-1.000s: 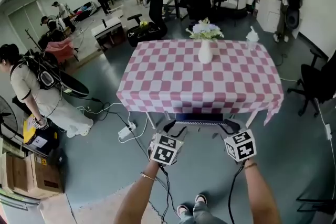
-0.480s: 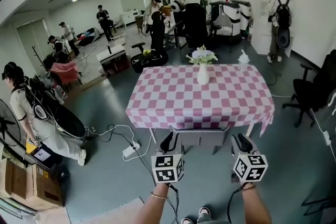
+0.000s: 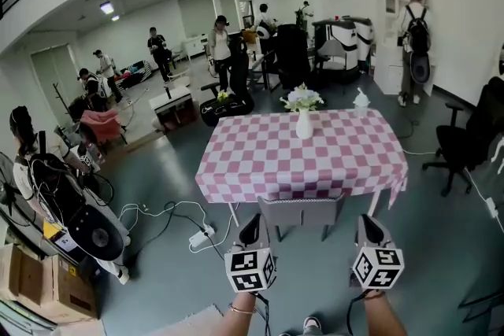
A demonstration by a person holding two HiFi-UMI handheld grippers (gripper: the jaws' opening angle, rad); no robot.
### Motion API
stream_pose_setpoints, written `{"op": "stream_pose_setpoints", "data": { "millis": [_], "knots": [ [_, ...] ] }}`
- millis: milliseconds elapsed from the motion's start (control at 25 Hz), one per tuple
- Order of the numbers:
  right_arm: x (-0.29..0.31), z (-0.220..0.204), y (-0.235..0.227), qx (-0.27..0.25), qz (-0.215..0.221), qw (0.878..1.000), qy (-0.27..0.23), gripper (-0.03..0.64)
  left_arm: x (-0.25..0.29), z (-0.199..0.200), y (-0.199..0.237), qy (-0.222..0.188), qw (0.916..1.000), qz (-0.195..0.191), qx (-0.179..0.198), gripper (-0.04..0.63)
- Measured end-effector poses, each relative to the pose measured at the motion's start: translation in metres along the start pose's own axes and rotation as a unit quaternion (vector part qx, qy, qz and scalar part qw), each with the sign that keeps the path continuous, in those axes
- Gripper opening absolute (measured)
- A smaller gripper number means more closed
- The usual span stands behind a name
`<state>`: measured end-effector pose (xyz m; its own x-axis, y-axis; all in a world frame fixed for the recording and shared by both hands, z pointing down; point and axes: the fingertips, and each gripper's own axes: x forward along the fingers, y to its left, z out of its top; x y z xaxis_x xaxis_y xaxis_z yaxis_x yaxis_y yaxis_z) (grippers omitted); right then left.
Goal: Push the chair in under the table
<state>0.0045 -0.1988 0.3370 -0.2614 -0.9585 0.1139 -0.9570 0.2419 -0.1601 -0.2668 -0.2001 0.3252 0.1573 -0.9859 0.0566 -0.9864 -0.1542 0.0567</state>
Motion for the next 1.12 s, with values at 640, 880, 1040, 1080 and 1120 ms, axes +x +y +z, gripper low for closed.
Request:
{"op": "stream_pose_setpoints", "data": {
  "millis": [640,880,1040,1080,1120],
  "knots": [
    [-0.020,0.002,0.007,-0.028,-0.016,0.999,-0.006,0.009,-0.028,-0.006,0.012,0.011,0.9996,0.025,-0.007,0.000],
    [-0.020,0.002,0.009,-0.023,-0.011,1.000,-0.006,0.009,-0.028,-0.008,0.016,0.012,0.9994,0.030,-0.010,0.000],
    [-0.020,0.003,0.009,-0.027,-0.012,1.000,-0.003,0.009,-0.024,-0.008,0.015,0.013,0.9996,0.024,-0.010,0.000],
    [-0.020,0.003,0.009,-0.027,-0.013,1.000,-0.003,0.009,-0.023,-0.009,0.014,0.013,0.9996,0.022,-0.010,0.000],
    [-0.021,0.003,0.008,-0.028,-0.015,0.999,-0.003,0.009,-0.023,-0.010,0.013,0.013,0.9996,0.021,-0.009,0.000]
  ]
}}
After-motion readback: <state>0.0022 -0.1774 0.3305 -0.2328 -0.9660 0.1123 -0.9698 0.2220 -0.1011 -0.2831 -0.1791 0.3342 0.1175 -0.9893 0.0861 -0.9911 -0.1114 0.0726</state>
